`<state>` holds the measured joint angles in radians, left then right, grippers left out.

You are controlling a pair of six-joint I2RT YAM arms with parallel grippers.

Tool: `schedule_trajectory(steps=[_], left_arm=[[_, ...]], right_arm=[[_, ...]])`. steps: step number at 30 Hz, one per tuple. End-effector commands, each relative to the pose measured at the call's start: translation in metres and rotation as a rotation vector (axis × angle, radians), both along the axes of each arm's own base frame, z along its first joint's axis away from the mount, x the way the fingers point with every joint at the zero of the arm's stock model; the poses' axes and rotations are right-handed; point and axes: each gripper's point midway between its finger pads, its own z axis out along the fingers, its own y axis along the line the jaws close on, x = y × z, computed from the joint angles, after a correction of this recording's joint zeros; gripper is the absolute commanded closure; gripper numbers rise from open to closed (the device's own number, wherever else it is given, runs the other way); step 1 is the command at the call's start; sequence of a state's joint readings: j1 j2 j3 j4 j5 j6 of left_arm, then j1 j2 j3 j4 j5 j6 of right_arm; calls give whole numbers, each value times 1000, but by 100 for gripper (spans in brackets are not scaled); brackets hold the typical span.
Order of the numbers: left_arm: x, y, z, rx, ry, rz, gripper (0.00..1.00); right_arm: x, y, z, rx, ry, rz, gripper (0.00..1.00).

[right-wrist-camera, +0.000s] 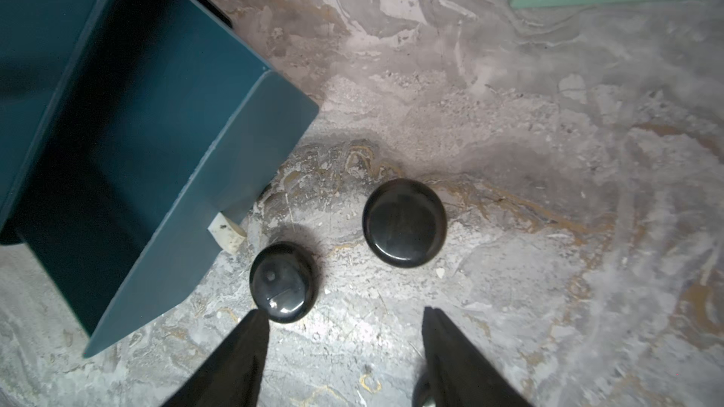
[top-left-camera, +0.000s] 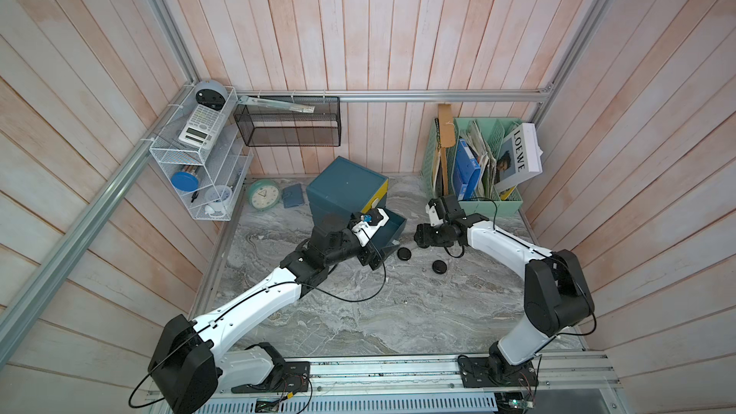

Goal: Put the bluetooth earphones in the drawer according to color
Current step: Pick up the Bluetooth earphone from the center of the board.

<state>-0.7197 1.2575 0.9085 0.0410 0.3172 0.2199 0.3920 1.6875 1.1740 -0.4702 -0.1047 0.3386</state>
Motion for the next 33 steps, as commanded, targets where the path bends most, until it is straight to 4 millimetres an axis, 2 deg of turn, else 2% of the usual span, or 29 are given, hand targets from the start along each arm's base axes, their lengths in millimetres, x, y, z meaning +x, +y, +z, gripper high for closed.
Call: schedule_trajectory(steps=[1, 9, 21, 33], left_arm=[[-7, -9, -9, 57, -5, -37, 0], [-18, -20, -22, 81, 11, -84, 0], [-34, -35, -47, 159, 35, -150, 0], [-34, -35, -51, 181, 44, -150, 0]], right_arm=[[-5, -16, -17, -119, 92, 18, 31], [0, -17, -39, -143, 136, 10, 30], [16, -15, -57, -125, 159, -6, 31], [30, -12, -62, -136, 175, -30, 36]])
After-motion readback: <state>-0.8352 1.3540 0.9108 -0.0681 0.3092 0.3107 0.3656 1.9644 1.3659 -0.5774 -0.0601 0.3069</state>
